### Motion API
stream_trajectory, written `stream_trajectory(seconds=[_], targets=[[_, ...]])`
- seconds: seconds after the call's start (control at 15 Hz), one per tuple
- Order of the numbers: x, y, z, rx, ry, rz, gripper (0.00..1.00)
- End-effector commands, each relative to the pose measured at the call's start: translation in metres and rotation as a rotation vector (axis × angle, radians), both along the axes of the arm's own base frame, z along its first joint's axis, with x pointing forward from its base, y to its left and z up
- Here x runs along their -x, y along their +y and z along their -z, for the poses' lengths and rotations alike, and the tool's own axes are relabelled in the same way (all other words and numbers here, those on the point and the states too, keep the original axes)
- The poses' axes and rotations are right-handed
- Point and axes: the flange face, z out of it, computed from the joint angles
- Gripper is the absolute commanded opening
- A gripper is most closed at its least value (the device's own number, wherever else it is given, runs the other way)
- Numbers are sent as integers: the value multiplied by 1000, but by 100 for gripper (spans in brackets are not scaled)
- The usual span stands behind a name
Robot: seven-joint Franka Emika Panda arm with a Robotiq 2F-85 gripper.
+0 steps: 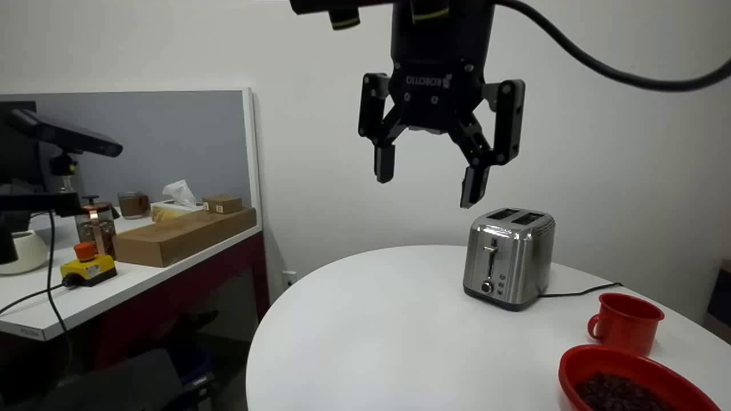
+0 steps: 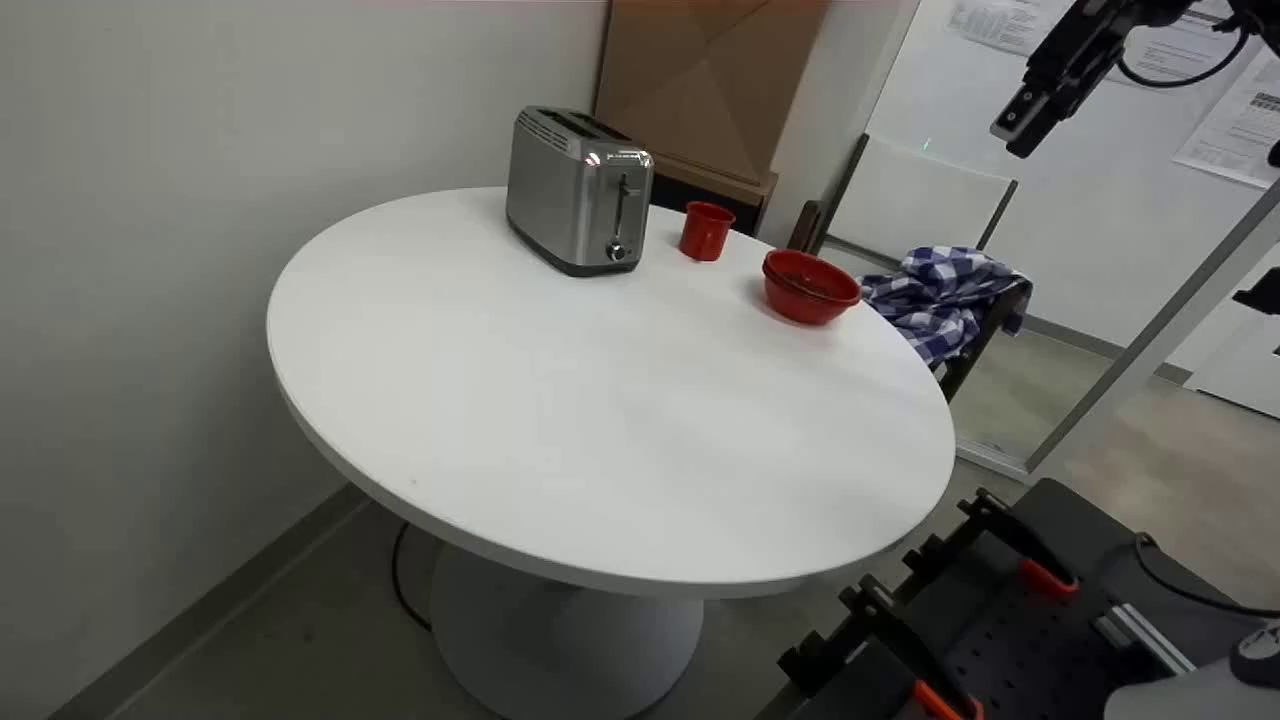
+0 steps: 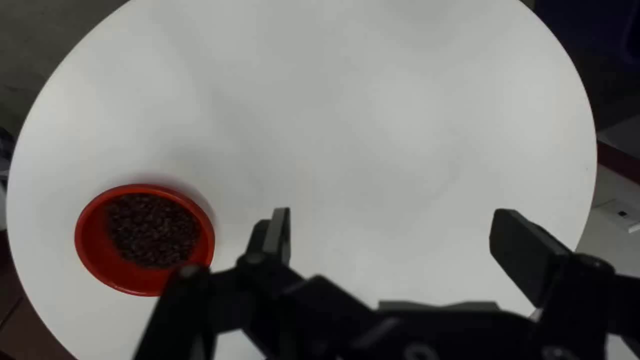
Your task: Push down the lever of the toaster down
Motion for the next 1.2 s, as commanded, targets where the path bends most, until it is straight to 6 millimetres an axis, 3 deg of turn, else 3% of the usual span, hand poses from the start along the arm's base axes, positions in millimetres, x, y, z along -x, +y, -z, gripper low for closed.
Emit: stream_trajectory(seconds=[0.0,0.33,0.53,0.8,1.13], targets=[[0,0,0,0,1,0,100],[0,0,0,0,1,0,100],[-18,0,3,-33,37,-9,100],[-70,1,11,-8,52,-18,100],[-155,7,18,125,20,-55,100]])
